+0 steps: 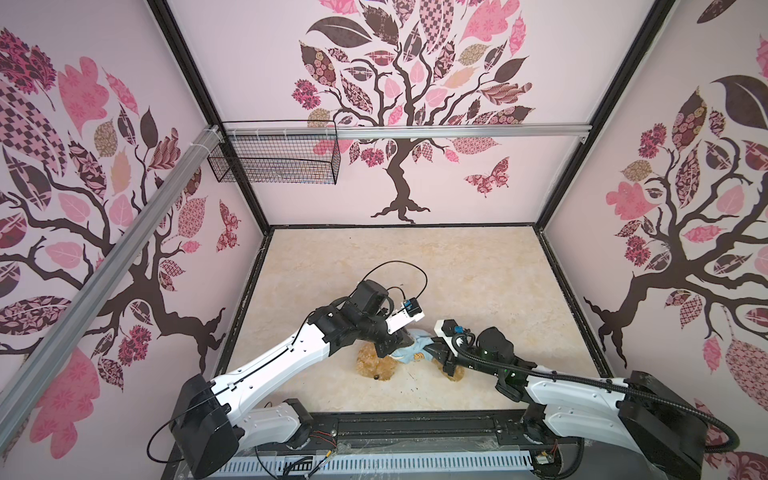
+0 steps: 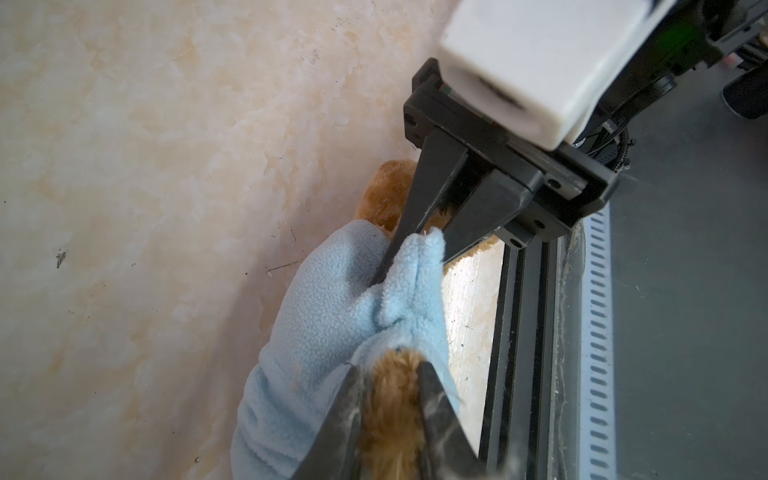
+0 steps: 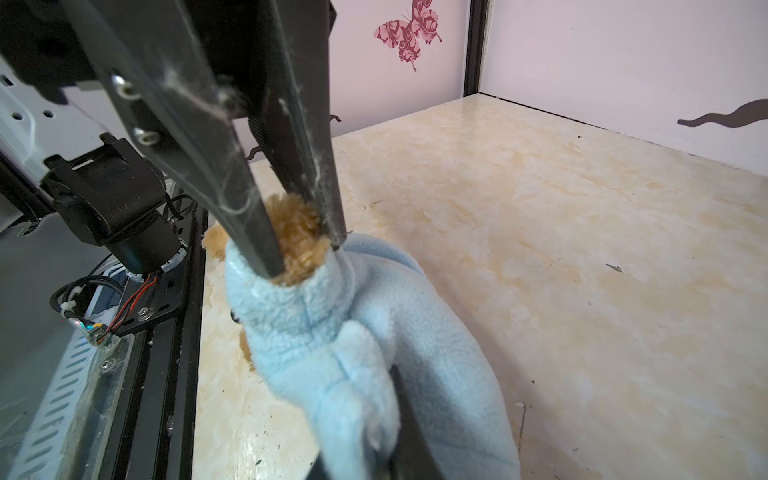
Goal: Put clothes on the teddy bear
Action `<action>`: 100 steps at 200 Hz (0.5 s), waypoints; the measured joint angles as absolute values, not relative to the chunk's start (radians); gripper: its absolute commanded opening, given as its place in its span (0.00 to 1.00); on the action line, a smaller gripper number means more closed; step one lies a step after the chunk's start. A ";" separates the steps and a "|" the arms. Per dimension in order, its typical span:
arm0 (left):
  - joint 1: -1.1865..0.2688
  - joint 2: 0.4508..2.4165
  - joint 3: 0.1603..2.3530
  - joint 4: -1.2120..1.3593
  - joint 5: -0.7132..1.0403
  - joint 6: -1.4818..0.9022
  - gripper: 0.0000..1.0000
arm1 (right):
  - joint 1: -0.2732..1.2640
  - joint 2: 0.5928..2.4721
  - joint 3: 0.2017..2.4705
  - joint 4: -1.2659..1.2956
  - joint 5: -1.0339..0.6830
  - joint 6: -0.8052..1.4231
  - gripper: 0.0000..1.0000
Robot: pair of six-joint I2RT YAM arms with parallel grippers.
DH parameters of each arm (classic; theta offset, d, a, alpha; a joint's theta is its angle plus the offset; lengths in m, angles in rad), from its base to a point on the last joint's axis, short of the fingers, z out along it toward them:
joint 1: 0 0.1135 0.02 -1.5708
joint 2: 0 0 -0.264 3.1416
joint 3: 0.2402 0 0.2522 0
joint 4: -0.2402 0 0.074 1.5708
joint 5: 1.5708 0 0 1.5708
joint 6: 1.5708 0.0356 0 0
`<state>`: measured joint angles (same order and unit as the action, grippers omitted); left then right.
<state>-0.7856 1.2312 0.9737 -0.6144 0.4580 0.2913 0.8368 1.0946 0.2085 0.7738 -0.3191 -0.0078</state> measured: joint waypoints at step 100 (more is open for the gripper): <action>-0.626 0.977 0.572 0.125 0.456 -0.493 0.00 | 0.866 1.079 0.186 0.853 -0.074 0.237 0.00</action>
<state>-0.6258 0.9771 0.5720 0.1253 0.4564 -0.4931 0.8661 1.0786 0.1860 0.8532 -0.0738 0.2375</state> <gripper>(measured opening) 0.048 0.110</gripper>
